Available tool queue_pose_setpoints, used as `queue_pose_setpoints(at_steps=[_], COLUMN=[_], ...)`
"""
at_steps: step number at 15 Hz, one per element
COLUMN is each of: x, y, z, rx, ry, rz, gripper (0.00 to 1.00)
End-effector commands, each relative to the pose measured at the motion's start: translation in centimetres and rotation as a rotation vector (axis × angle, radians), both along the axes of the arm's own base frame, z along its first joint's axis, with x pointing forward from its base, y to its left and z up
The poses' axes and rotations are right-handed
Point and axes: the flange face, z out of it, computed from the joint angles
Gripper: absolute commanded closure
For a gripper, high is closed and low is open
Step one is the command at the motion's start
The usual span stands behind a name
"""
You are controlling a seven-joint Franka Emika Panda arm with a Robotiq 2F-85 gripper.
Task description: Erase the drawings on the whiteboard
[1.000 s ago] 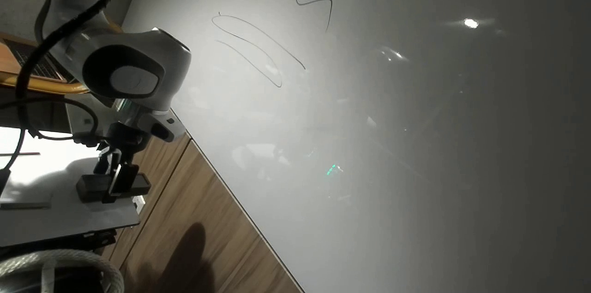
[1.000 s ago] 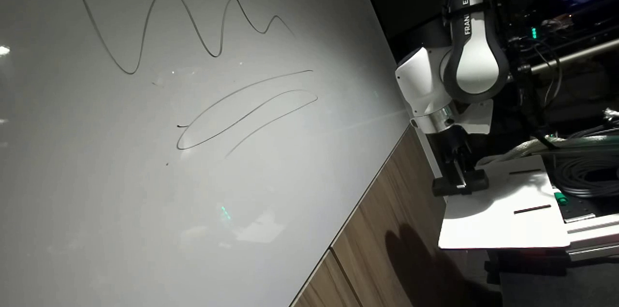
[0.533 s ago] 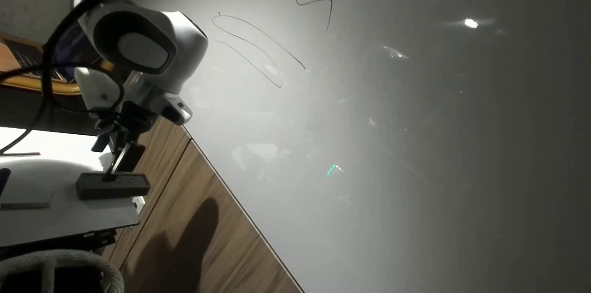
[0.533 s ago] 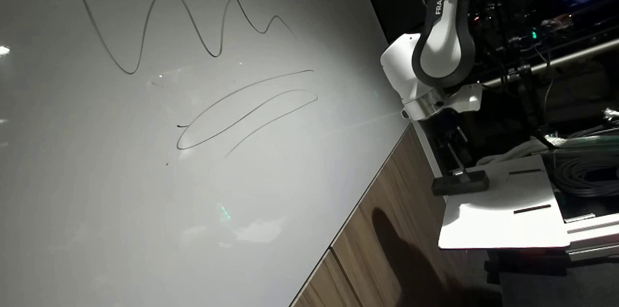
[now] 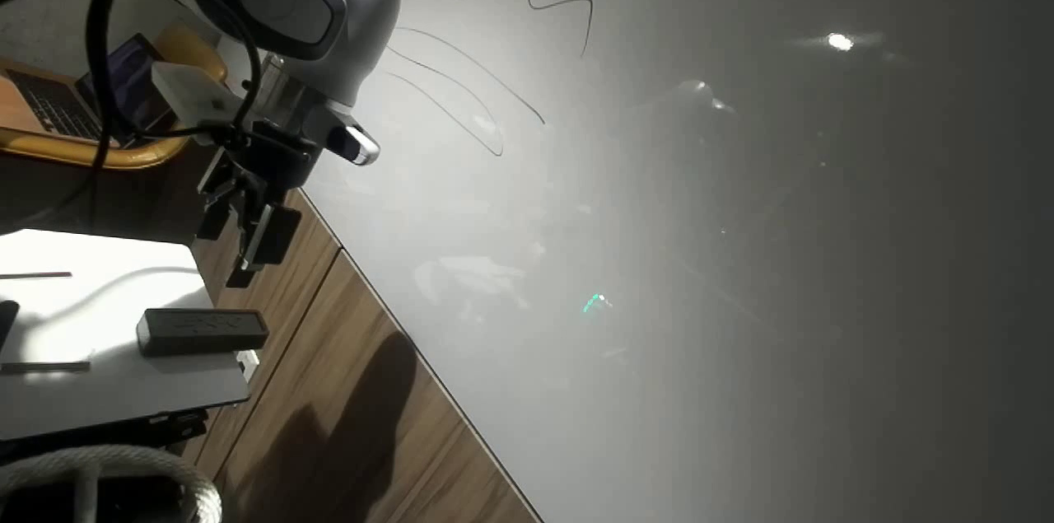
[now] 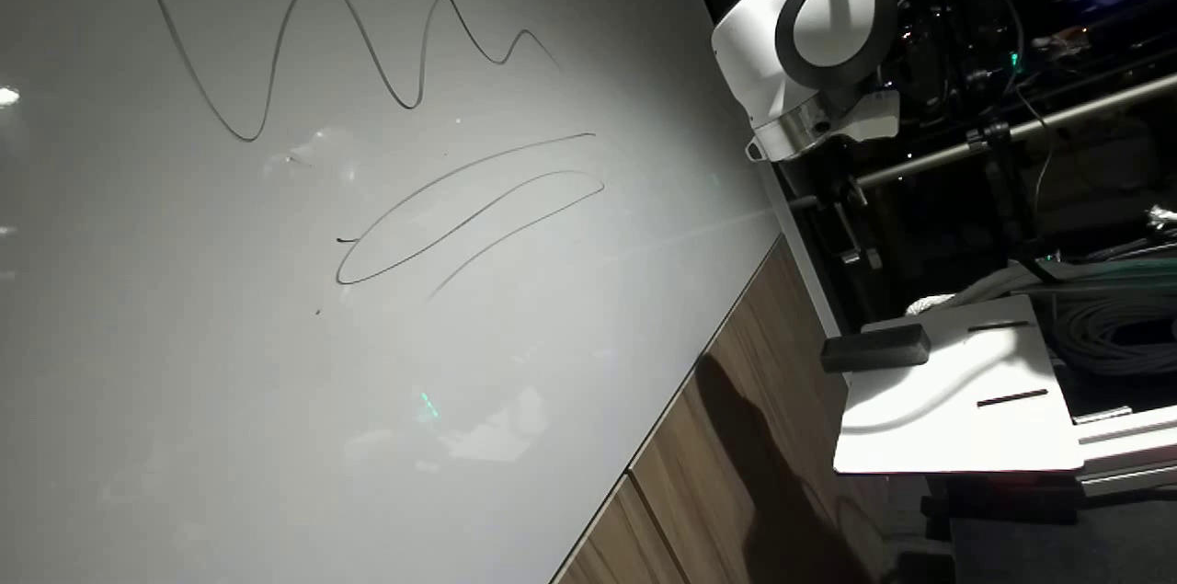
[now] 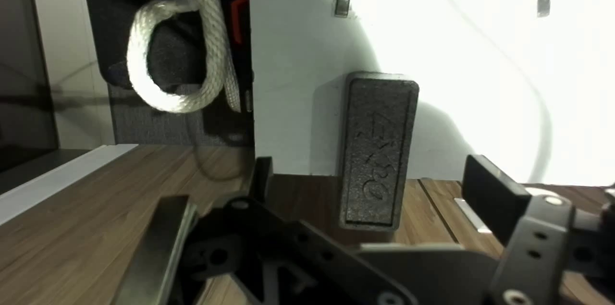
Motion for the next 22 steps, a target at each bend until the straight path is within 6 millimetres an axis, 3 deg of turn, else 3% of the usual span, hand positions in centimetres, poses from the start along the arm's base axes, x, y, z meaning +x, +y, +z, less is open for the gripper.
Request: queue_pose_setpoints(at_steps=[1,6,12,18,22], x=[0.4,1.1,0.5,0.7,0.4], y=[-1.2,-0.9,0.9,5.2,5.9], z=[-0.2,-4.0,-8.6,-8.2,-8.8], rx=[0.007,0.024,0.011,-0.06,-0.119], ry=[-0.028,-0.053,-0.013,-0.073,-0.09], rz=[0.017,0.054,0.072,0.1,0.074], gripper=[0.0,0.0,0.0,0.0,0.0])
